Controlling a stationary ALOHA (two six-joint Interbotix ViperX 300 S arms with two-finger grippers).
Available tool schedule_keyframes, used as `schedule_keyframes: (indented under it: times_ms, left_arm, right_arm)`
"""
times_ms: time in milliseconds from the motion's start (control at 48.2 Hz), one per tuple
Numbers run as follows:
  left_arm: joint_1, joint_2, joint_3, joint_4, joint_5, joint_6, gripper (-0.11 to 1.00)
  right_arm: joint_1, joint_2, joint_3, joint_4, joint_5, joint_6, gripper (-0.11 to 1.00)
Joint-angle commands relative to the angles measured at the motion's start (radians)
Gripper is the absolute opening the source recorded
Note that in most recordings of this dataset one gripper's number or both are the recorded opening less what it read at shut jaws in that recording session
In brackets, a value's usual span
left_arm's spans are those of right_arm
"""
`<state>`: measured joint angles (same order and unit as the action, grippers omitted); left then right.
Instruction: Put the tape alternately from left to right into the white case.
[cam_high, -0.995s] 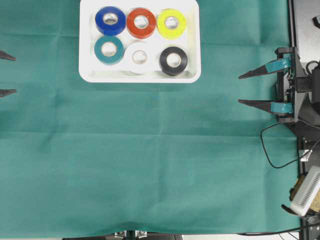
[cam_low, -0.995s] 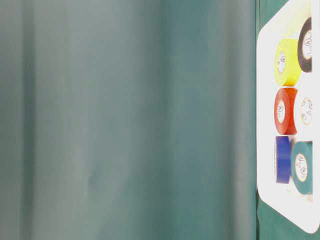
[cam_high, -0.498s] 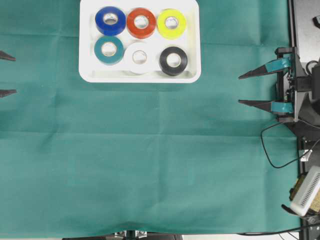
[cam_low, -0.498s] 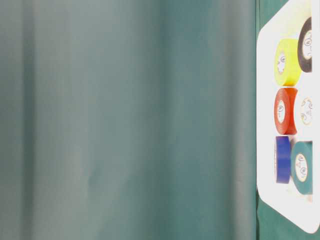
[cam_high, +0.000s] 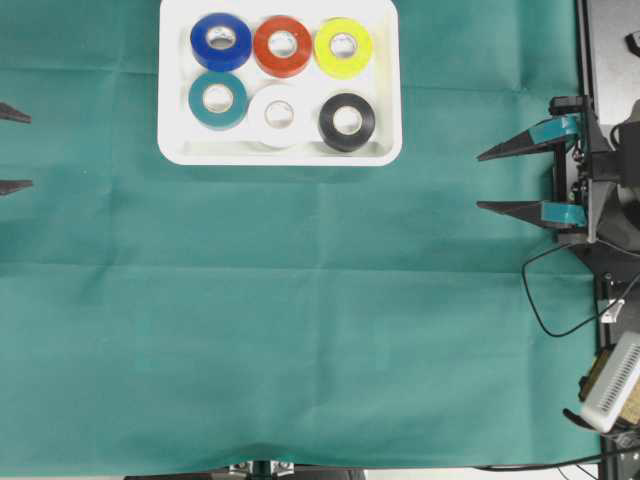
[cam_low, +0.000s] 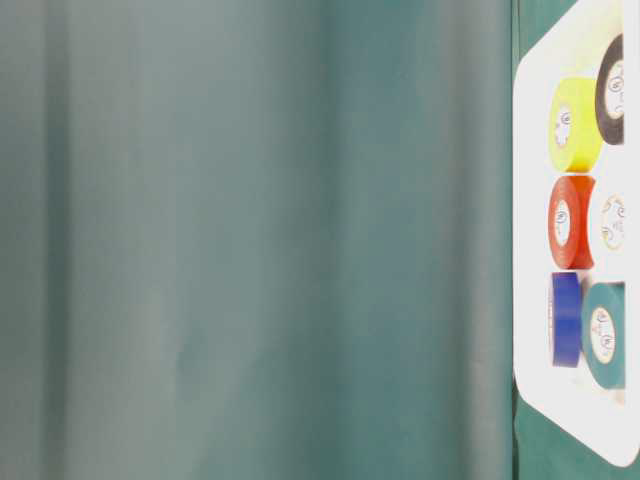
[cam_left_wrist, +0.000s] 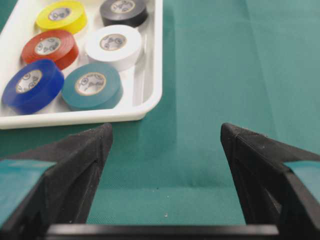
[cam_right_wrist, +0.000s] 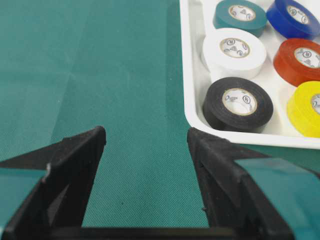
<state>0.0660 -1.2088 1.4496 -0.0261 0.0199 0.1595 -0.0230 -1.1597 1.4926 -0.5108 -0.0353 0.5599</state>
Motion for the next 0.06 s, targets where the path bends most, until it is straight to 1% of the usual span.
schedule_keyframes:
  times_ms: [0,41]
  left_arm:
    - [0.003,0.006,-0.009,0.000,-0.005,-0.002,0.44]
    - [0.003,0.006,-0.009,0.000,-0.005,-0.002,0.44]
  right_arm:
    - [0.000,0.011,-0.011,0.002,-0.003,0.002,0.72]
    - [0.000,0.011,-0.009,0.000,-0.003,0.002,0.72]
